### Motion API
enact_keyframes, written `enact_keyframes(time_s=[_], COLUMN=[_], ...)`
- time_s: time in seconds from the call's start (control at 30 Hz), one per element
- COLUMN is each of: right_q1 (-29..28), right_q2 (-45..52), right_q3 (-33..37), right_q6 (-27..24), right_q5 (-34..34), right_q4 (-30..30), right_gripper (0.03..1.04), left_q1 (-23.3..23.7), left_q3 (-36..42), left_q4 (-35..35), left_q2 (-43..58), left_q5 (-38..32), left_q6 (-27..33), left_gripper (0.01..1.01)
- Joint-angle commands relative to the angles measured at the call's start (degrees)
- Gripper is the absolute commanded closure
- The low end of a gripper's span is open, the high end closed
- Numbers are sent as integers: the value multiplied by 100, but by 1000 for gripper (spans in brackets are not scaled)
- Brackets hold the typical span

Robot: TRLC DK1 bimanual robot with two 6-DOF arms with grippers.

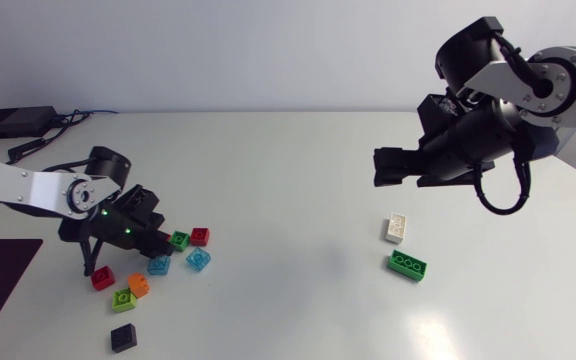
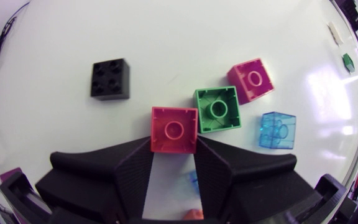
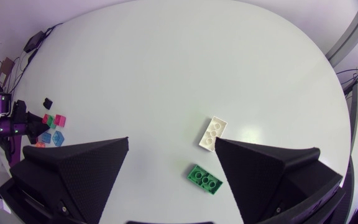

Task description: Sort duplo bricks by size, large to the right and small to the left

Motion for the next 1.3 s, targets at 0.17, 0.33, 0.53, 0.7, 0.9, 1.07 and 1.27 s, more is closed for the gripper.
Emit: enact_keyframes(time_s=[0.17, 0.33, 0.53, 0.7, 0.9, 1.07, 1.27], right_q1=[-80, -80, 61, 113, 87, 61, -10], right_q2=[-222, -249, -258, -302, -442, -521, -609], right_q3=[-178, -222, -258, -345, -469, -548, -583], right_q6=[6, 15, 102, 138, 102, 94, 58], right_q5=[71, 62, 53, 45, 45, 45, 36], right_q4=[-54, -54, -19, 16, 25, 34, 34], right_gripper=[62, 62, 62, 62, 62, 62, 62], left_q1=[-73, 595, 1034, 1351, 1861, 1852, 1746], left_q3=[149, 87, -326, -941, -1231, -1328, -1266], left_q4=[-305, -639, -1158, -1184, -1158, -850, -692], left_q2=[27, -773, -1801, -2083, -2039, -1837, -1397], left_q5=[-42, -42, -51, -280, -280, -280, -262], left_q6=[-308, -123, 26, 140, 369, 378, 281], left_gripper=[51, 41, 49, 62, 87, 90, 298])
